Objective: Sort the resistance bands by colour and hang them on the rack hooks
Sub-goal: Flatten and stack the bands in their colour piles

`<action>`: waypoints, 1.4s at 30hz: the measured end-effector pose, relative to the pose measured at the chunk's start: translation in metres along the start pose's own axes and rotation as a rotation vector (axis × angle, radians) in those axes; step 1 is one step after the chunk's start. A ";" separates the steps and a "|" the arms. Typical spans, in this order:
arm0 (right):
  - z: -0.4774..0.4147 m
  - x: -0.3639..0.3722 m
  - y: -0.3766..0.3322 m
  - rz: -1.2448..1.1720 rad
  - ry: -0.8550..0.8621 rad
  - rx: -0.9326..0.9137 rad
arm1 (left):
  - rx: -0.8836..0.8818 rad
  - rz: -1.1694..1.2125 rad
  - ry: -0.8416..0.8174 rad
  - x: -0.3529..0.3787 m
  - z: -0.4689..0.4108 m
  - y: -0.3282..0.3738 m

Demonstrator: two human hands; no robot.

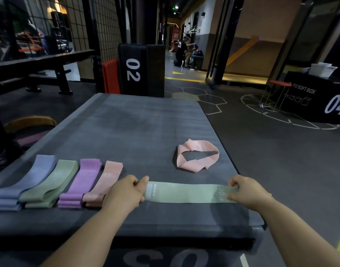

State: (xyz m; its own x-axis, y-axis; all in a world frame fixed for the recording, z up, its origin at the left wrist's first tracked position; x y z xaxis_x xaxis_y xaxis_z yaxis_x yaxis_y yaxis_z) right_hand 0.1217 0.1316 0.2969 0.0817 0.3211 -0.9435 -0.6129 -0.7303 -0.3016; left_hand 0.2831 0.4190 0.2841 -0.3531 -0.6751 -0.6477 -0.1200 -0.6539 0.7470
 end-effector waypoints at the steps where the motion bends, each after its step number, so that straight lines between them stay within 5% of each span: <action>1: 0.000 -0.001 0.000 -0.047 0.014 0.005 | -0.006 0.030 0.004 0.000 -0.001 -0.001; 8: -0.001 -0.003 -0.001 -0.497 0.101 0.010 | -0.012 0.168 0.051 -0.003 -0.003 -0.001; 15: 0.004 0.002 -0.013 -0.776 0.113 -0.047 | -0.012 0.011 0.105 -0.010 0.002 0.002; 26: 0.004 0.022 -0.030 -0.381 0.140 -0.156 | 0.112 -0.329 0.182 -0.023 0.029 0.022; 34: 0.006 0.029 -0.040 0.103 0.138 -0.176 | 0.355 -0.314 0.202 0.002 0.028 0.017; 37: 0.014 0.027 -0.058 -0.044 0.167 -0.233 | 0.437 -0.349 0.192 0.014 0.026 0.019; 42: 0.026 0.034 -0.096 -0.504 -0.073 -0.161 | 0.605 -0.406 0.185 0.033 0.035 0.028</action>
State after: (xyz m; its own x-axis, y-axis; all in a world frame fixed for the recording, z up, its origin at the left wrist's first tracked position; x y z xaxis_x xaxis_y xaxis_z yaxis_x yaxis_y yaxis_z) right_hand 0.1625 0.2281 0.2971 0.2765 0.6928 -0.6660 -0.3832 -0.5561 -0.7375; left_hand 0.2356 0.3904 0.2884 -0.0168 -0.5023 -0.8645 -0.7152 -0.5982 0.3614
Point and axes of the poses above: each hand's wrist, its own z-axis away from the middle knuckle, its own x-axis out of the palm, y = z × x, the point moved 1 cm from there along -z, towards the middle knuckle, and after that the axes turned 3 degrees about z, right-handed, at the moved point
